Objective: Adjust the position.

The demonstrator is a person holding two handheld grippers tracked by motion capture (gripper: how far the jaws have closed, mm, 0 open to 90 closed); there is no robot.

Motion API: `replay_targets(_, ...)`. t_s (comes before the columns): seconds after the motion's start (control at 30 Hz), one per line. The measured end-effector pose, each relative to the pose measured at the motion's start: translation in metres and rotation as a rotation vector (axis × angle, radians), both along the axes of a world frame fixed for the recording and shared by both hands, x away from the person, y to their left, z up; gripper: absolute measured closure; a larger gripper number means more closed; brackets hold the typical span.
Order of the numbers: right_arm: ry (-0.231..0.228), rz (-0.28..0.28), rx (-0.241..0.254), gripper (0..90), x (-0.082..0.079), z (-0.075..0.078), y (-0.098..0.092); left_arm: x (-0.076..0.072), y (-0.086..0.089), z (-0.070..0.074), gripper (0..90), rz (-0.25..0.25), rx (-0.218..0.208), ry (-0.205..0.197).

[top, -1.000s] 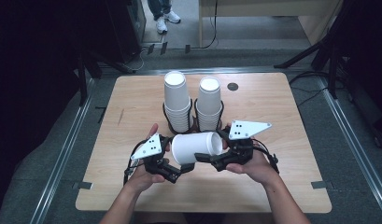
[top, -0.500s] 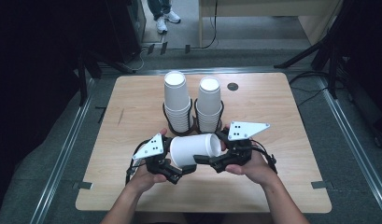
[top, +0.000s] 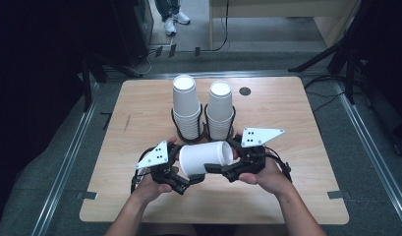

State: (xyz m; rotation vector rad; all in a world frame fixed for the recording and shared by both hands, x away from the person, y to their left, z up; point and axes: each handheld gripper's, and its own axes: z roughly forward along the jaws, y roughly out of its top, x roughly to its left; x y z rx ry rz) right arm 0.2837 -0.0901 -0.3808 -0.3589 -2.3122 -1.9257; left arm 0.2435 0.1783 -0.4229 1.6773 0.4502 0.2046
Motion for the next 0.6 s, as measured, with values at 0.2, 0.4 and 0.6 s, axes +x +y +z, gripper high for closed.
replay_targets(0.2, 0.004, 0.005, 0.005, 22.2, 0.0006, 0.0000, -0.0005, -0.0003, 0.0010, 0.0002, 1.7, -0.004, 0.002, -0.004)
replay_targets(0.4, 0.008, 0.015, 0.001, 22.2, 0.0015, -0.0014, -0.0022, -0.0009, 0.0002, -0.0003, 2.6, -0.013, 0.006, 0.001)
replay_targets(0.6, 0.013, 0.027, 0.002, 22.2, 0.0023, -0.0022, -0.0045, -0.0010, -0.0001, -0.0011, 3.7, -0.021, 0.006, -0.003)
